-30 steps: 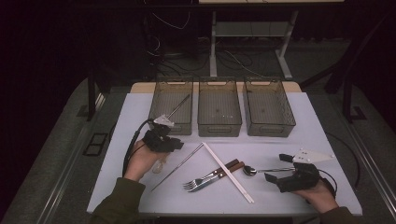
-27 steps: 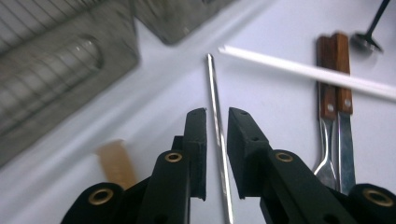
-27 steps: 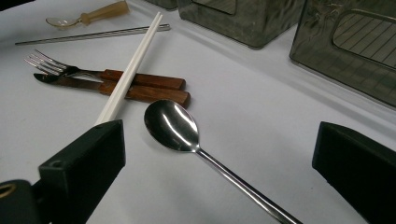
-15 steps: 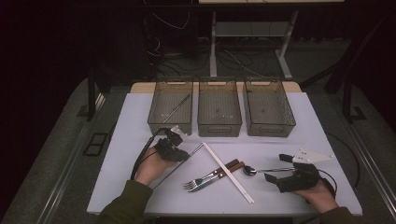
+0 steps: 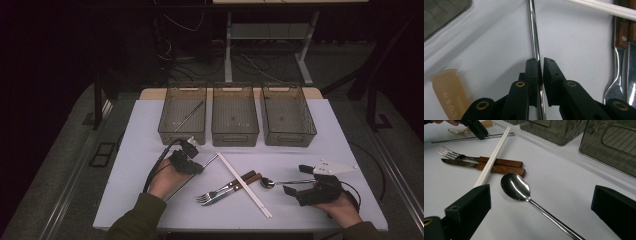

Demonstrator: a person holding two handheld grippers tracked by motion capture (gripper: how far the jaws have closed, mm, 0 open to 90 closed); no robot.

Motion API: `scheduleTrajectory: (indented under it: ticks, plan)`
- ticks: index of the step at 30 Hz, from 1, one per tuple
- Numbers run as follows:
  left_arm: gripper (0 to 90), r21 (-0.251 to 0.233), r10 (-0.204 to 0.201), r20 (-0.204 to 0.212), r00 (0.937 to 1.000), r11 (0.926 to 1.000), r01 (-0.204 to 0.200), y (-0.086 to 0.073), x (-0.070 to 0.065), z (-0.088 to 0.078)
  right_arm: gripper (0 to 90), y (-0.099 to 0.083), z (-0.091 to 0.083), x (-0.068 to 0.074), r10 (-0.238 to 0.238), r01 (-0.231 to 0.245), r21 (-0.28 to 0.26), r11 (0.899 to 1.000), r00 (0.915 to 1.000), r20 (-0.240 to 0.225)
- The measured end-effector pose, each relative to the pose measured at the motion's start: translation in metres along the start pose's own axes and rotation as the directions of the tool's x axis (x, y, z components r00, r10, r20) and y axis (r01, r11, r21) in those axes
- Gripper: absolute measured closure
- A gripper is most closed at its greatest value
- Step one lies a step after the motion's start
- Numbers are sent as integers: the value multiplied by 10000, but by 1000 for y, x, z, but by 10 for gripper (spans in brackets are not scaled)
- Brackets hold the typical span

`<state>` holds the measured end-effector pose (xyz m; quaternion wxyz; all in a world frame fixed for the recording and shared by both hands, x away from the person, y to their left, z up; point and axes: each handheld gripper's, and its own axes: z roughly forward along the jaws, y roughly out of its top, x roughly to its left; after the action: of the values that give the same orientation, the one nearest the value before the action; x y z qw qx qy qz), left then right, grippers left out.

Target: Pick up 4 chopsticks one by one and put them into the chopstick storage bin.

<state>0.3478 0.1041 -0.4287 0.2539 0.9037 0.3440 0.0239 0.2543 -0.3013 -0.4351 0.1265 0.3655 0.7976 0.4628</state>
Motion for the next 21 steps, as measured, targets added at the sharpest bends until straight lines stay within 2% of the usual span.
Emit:
scheduleTrajectory:
  ticks: [1,8,21]
  plan:
    - [812,45,83,-79,9999,10000,-82,0,-1,0,28,0,0,0,-5,5,11,10000,10000,-2]
    - [834,69,-89,-248,9997,9999,91,0,-3,1,27,0,1,0,-37,37,23,10000,10000,-2]
    - [852,-28,-310,-291,9991,9995,309,-1,-3,0,27,0,0,1,-40,40,13,10000,10000,-4]
